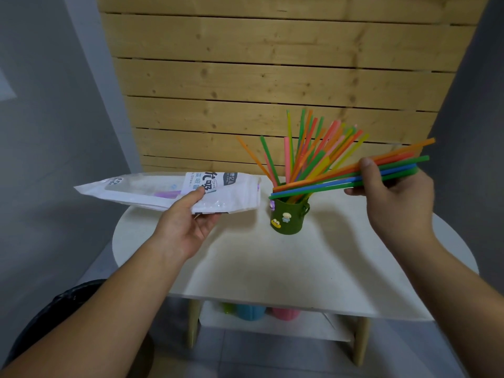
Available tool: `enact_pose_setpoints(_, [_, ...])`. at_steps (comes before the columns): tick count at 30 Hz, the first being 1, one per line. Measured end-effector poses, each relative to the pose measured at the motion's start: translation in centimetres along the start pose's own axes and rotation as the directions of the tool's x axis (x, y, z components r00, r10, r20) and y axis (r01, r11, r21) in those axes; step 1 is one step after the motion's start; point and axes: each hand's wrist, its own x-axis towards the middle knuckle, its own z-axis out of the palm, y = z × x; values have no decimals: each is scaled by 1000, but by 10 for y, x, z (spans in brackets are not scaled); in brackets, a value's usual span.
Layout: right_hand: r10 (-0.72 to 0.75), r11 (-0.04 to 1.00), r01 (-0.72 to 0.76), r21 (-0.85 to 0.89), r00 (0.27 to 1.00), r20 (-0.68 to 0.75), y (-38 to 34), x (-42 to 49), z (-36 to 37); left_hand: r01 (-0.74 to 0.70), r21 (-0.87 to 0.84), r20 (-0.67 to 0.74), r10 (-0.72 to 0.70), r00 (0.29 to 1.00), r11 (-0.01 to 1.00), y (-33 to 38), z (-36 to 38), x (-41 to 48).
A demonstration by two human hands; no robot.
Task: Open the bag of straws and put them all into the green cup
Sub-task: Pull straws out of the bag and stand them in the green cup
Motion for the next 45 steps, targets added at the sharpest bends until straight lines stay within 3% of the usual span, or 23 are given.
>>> enact_pose_setpoints(15, [-27, 995, 22, -95, 998, -53, -1, 10, -4, 10, -1, -4, -10, 1000, 1000, 1, 0, -1])
enact_pose_setpoints(27, [20, 988, 2, -157, 990, 140, 17, 15, 16, 11, 12, 5, -11, 1000, 1000, -1, 1, -1])
enact_pose_setpoints(38, [-20, 975, 86, -206, 952, 304, 30, 23, 50, 12, 22, 4, -12, 1000, 1000, -1, 0, 0])
enact_pose_setpoints(45, [55, 994, -23, -105, 946, 321, 40, 20, 44, -10, 2, 32, 10, 999, 1000, 2, 1, -1])
